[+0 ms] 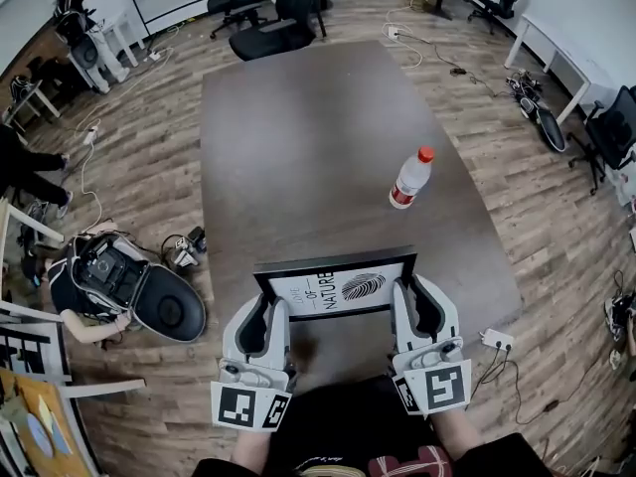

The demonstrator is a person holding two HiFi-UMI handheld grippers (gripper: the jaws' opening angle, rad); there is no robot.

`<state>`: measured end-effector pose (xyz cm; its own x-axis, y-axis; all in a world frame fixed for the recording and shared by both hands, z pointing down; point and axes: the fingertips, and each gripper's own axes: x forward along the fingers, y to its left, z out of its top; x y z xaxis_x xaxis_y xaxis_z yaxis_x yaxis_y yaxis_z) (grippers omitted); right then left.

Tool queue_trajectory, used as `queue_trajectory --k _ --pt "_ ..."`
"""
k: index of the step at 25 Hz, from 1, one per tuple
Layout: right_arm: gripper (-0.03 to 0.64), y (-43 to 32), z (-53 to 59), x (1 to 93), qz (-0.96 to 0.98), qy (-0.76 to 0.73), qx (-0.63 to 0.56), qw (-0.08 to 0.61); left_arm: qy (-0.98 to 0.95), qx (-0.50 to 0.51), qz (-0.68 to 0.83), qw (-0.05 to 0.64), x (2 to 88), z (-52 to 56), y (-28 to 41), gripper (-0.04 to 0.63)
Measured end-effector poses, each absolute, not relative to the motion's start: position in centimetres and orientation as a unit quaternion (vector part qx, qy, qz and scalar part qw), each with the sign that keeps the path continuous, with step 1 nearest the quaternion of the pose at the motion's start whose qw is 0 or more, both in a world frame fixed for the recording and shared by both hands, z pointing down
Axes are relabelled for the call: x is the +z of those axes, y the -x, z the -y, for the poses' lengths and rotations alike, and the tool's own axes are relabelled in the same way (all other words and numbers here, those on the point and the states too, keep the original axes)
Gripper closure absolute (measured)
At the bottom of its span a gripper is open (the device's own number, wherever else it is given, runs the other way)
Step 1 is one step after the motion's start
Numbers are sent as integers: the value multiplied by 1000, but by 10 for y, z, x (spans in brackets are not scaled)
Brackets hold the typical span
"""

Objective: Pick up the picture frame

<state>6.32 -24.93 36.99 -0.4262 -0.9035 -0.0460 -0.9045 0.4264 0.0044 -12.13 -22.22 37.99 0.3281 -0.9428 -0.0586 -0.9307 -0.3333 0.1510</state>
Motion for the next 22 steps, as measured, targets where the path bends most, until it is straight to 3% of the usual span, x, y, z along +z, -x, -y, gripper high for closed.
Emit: queue_trajectory --k 10,22 --pt "541 -72 241 316 -829 549 44 91 -807 -95 580 -63 304 206 112 517" --pt "543 -75 227 316 -829 553 52 63 -801 -77 592 -39 317 195 108 517"
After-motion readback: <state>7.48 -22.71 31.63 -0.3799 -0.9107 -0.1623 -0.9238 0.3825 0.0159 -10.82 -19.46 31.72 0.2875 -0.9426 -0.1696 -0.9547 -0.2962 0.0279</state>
